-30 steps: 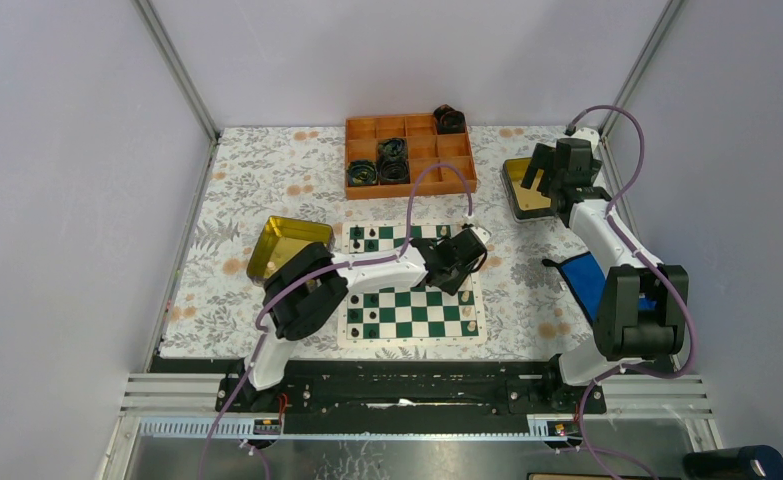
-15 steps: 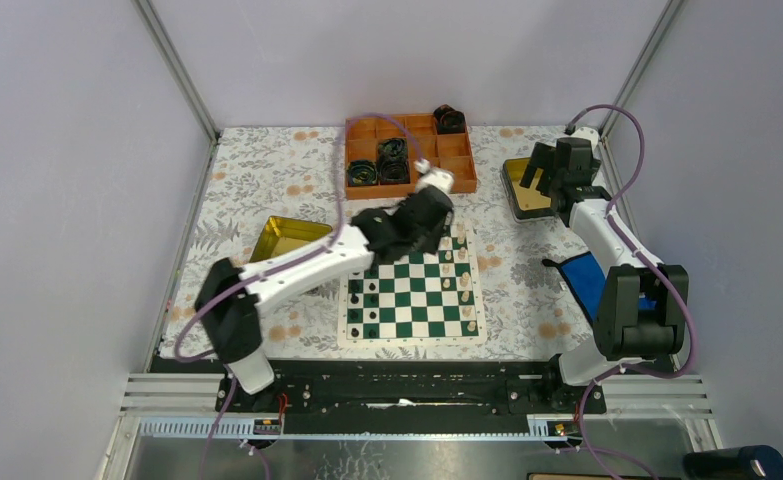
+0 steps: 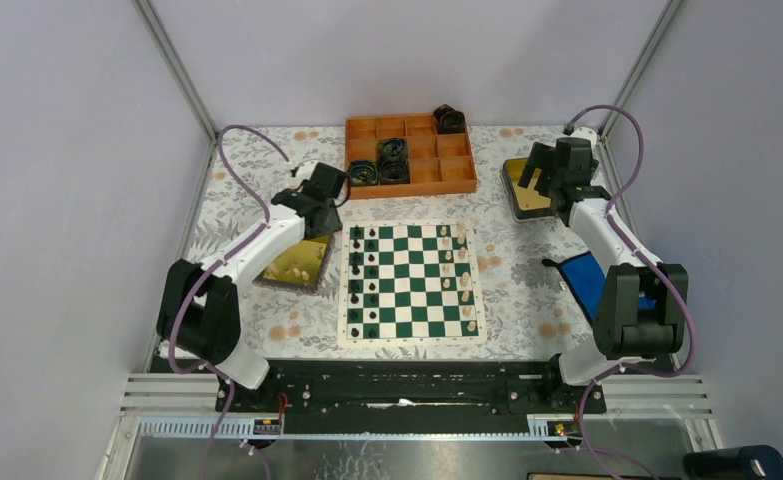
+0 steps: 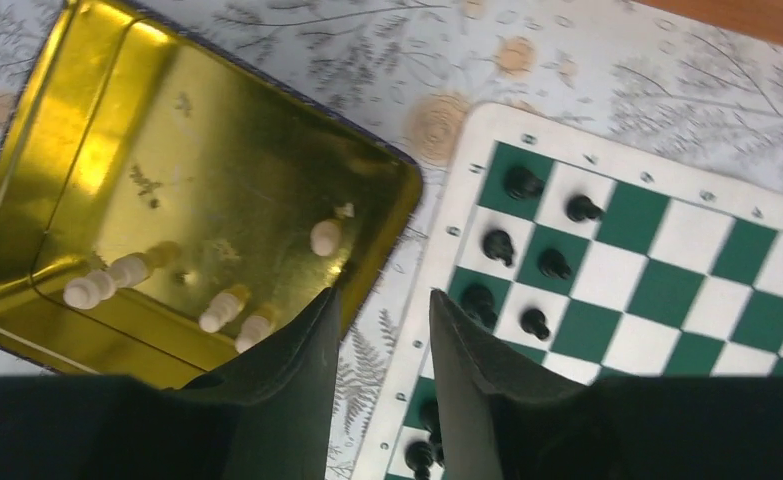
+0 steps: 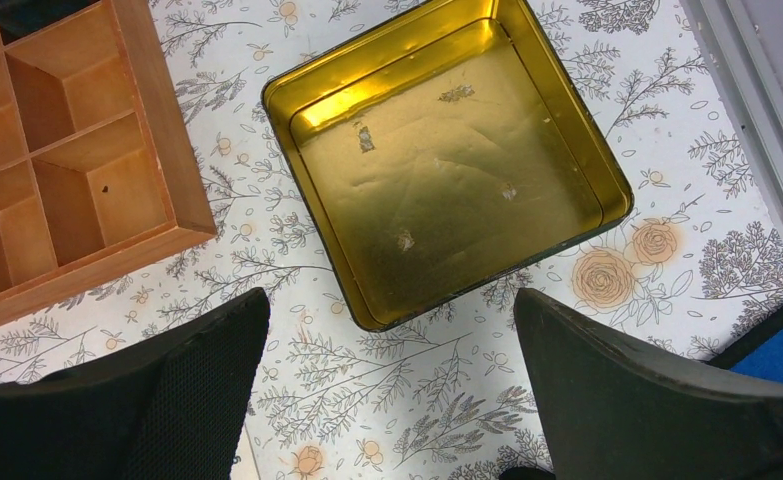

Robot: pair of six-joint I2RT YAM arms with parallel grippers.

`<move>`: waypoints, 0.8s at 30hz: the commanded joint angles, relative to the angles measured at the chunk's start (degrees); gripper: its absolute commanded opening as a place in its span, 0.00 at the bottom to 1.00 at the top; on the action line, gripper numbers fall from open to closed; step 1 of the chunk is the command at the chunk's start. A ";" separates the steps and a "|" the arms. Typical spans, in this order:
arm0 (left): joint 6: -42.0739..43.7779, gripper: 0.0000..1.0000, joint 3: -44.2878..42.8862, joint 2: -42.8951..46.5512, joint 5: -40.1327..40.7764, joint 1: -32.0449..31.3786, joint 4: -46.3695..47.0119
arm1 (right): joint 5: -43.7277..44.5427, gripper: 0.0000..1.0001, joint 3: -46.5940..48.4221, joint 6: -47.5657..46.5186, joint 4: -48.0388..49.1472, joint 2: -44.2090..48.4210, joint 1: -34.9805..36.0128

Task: Set up the chess pieces on the board
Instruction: Pick up the chess piece from the storage box.

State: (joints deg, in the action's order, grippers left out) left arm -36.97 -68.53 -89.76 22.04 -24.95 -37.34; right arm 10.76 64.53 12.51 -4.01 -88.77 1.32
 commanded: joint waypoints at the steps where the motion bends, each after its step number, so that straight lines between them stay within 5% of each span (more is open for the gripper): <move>1: -3.46 0.43 1.93 -0.59 -3.34 5.55 1.27 | -1.11 1.00 1.70 0.59 1.46 0.66 0.17; 24: -4.08 0.38 5.13 -7.93 -13.93 13.24 5.58 | -1.44 1.00 1.91 0.68 1.75 -0.69 0.70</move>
State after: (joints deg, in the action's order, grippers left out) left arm -40.45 -63.70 -96.44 10.09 -12.21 -34.28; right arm 9.72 64.53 12.75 -4.01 -89.23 1.50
